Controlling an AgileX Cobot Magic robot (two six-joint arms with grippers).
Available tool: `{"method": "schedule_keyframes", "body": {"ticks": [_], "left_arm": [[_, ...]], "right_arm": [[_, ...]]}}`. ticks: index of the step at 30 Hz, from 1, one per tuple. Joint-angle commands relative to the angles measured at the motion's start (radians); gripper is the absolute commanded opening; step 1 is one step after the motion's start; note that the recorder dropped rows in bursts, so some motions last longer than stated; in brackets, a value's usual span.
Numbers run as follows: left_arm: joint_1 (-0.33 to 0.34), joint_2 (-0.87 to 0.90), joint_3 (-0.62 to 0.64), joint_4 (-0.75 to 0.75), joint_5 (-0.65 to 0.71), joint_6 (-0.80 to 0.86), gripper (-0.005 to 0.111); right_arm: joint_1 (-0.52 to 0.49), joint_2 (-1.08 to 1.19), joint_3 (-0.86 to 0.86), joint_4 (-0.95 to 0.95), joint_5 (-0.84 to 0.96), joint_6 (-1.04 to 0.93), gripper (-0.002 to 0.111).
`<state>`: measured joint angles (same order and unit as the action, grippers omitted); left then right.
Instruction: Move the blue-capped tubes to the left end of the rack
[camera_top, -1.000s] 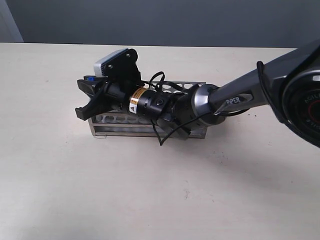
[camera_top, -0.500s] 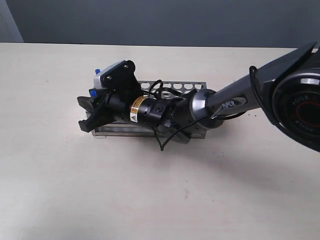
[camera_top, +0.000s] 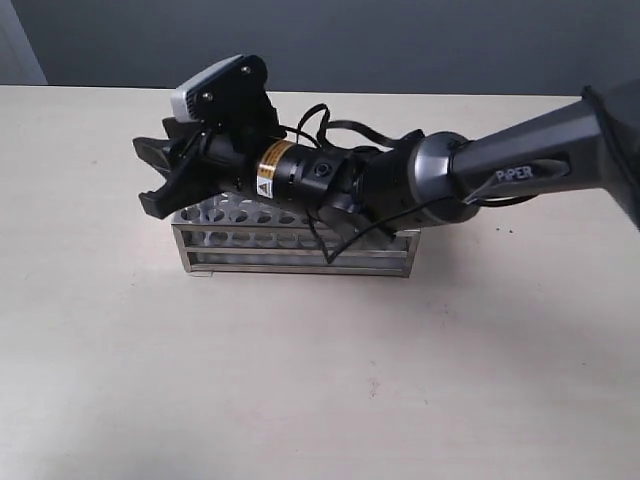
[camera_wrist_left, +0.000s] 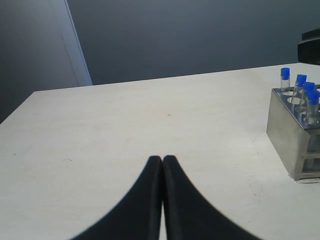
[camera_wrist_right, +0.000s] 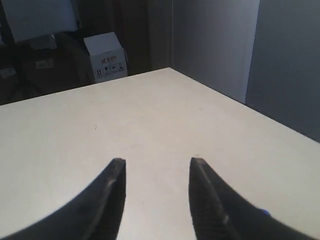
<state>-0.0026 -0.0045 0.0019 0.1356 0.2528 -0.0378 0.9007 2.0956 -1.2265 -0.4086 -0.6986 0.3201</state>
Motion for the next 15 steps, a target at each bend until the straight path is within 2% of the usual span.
{"method": "schedule_keyframes", "body": {"ticks": [1, 4, 10, 15], "left_arm": [[-0.007, 0.004, -0.002, 0.000, -0.014, -0.003, 0.000], [-0.007, 0.004, -0.002, 0.000, -0.014, -0.003, 0.000], [-0.007, 0.004, -0.002, 0.000, -0.014, -0.003, 0.000], [-0.007, 0.004, -0.002, 0.000, -0.014, -0.003, 0.000]], "right_arm": [[-0.005, -0.110, 0.005, 0.059, 0.124, -0.014, 0.031], [-0.012, -0.232, 0.005, 0.106, 0.261, -0.113, 0.000], [-0.077, -0.565, 0.018, 0.100, 0.699, -0.129, 0.000], [-0.140, -0.906, 0.203, 0.110, 0.733, -0.126, 0.000]]}}
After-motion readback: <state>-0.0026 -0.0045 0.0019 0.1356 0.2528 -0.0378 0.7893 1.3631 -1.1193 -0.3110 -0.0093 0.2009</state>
